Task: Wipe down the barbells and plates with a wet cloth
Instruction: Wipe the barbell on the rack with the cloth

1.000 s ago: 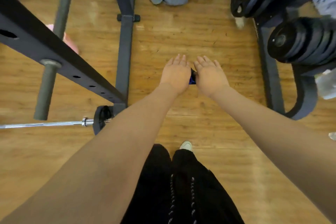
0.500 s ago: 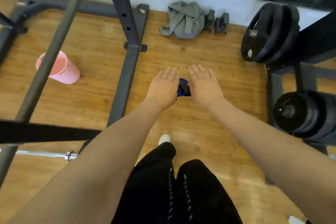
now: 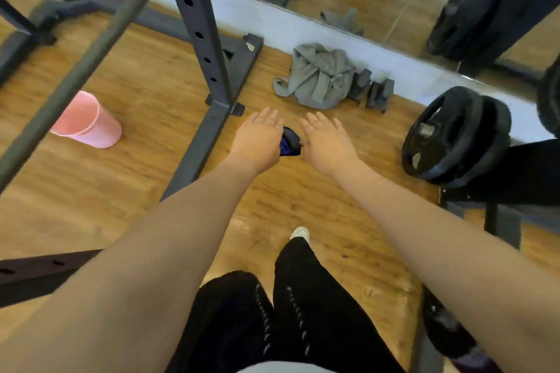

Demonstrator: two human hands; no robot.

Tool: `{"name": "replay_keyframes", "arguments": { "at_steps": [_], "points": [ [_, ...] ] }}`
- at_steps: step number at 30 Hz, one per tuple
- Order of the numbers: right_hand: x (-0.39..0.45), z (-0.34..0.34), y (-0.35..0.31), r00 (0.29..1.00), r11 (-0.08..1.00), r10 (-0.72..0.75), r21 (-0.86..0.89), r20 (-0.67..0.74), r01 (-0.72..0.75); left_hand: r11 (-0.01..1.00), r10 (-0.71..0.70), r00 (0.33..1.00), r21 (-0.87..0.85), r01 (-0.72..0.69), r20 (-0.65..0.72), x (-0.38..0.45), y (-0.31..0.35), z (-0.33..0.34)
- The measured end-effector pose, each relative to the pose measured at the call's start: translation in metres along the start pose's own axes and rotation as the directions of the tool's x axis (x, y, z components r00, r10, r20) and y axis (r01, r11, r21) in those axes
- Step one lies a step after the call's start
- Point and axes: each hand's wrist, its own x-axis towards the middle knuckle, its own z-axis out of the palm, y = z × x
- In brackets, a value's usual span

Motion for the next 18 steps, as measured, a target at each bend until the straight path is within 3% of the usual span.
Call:
{"name": "replay_keyframes", "arguments": {
  "at_steps": [11, 18],
  "points": [
    [0.124, -0.037, 0.097, 0.981, 0.979, -0.191, -0.071, 0.032, 0.193, 0.965, -0.224, 0.974, -0.138, 0.224, 0.017, 0.140, 0.016, -0.015],
    [0.214, -0.070, 0.138, 0.971, 0.960, -0.237, -0.150, 0.026, 0.238, 0.976, -0.190, 0.982, -0.104, 0.189, 0.001, 0.238, -0.017, -0.039]
  ]
}}
